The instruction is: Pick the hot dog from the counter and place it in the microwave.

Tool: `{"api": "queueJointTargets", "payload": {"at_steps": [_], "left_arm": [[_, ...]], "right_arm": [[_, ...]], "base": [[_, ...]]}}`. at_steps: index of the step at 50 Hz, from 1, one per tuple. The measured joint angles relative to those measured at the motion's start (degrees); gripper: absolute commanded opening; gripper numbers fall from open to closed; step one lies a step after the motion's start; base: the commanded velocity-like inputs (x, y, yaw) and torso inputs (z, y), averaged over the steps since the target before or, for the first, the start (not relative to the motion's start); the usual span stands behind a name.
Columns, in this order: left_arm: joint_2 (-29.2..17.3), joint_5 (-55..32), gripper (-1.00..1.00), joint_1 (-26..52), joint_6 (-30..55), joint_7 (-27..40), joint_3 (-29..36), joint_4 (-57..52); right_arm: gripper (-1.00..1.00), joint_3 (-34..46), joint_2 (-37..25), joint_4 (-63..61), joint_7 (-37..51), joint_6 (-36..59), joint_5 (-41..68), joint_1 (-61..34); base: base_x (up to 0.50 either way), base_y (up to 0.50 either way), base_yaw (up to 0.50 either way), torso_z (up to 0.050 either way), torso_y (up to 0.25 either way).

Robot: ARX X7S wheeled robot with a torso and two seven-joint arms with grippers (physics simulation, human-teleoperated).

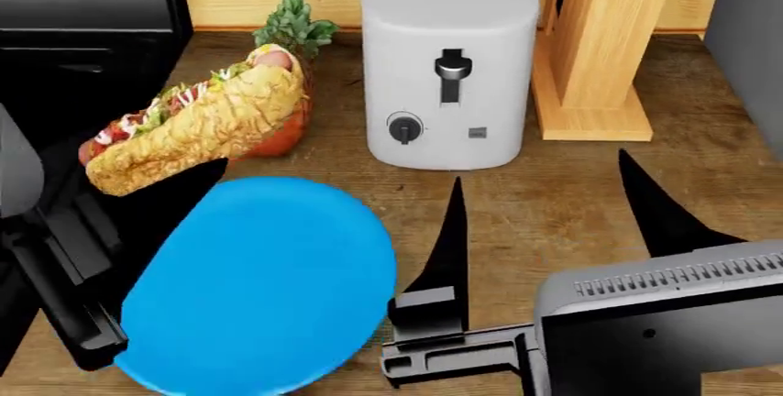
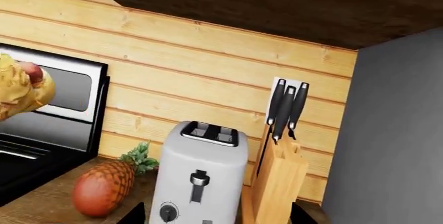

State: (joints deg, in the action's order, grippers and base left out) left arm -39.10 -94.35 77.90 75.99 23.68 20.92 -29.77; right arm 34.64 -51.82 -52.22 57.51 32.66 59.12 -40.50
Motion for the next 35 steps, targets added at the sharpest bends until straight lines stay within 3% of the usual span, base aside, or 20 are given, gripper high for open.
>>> {"api": "queueJointTargets", "payload": {"at_steps": [19,27,35], "left_arm": [[-3.32,-8.88,-1.00,-5.93,-4.34,9.98,-5.25,-5.42],[-4.03,-9.81,-1.00,-7.24,-5.31,10.85,-6.07,-6.02],[-4.31,-10.18,-1.00,-7.95,-5.89,11.07,-6.39,-6.20]], "right_arm": [[1.00,0.63,0.17,0.51,-1.01,0.05,-1.67,-0.50],[1.00,0.20,-0.10,0.42,-0.86,-1.03,-2.09,0.15],[1.00,0.09,-0.58,-0.43,-0.12,-0.87,-3.68,-0.01]], "base": [[-0.49,0.02,0.00,0.000,0.000],[0.00,0.00,0.00,0.000,0.000],[0.00,0.48,0.00,0.000,0.000]]}}
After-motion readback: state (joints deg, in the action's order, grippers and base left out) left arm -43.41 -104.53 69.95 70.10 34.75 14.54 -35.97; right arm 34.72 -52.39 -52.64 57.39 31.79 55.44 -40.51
